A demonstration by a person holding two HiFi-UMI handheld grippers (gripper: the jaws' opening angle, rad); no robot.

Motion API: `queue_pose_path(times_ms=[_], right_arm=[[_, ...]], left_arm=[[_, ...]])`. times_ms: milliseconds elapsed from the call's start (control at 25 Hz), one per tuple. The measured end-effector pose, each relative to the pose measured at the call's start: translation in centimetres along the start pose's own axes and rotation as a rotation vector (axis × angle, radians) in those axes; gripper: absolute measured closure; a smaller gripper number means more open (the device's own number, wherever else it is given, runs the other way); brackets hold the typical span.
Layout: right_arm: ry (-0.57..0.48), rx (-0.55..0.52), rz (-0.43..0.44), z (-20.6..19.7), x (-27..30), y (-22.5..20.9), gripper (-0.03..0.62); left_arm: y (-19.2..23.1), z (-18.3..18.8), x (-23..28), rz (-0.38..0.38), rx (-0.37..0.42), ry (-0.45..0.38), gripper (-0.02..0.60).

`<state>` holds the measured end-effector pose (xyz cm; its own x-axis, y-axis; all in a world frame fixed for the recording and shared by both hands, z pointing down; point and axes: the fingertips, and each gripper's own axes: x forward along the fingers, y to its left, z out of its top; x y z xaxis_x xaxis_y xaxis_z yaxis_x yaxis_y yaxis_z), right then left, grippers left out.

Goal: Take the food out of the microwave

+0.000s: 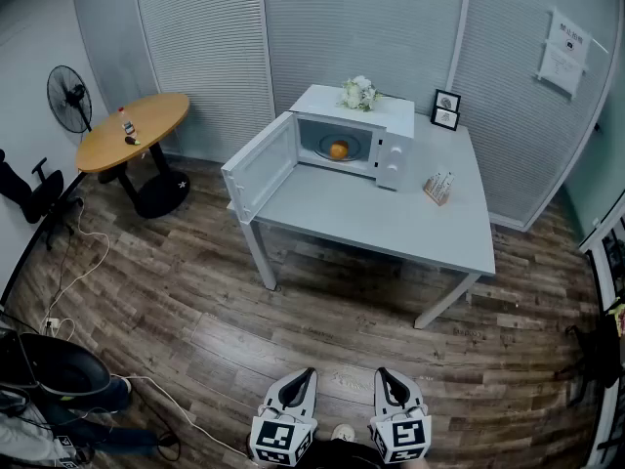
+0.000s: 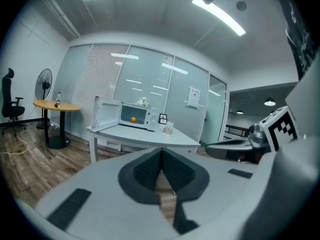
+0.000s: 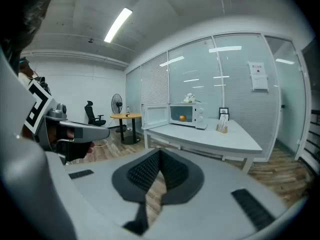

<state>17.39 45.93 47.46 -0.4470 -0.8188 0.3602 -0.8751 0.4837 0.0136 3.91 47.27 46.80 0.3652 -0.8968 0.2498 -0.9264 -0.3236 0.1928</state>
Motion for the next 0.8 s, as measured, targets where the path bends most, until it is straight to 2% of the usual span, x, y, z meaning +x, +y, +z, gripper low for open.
queue_pose_path(times_ms=[360,560,800], right_arm=[[0.001,-0.02,-0.014,0.3,1.3,1.8,0.592],[-0.016,0.06,-0.065,0.2,2.3,1.7,0.591],[-0.002,0.088,-0.109,0.2,3.7,1.2,0.589]], left_arm=[[2.4,-0.2,-0.3,-0.007,0.014,0.003,0.574],[4.3,-0.2,0.3,-0.035,0.026,0.007,0.574],[6.4,0.1,1.4,-0.038,0.013,0.013,0.574]])
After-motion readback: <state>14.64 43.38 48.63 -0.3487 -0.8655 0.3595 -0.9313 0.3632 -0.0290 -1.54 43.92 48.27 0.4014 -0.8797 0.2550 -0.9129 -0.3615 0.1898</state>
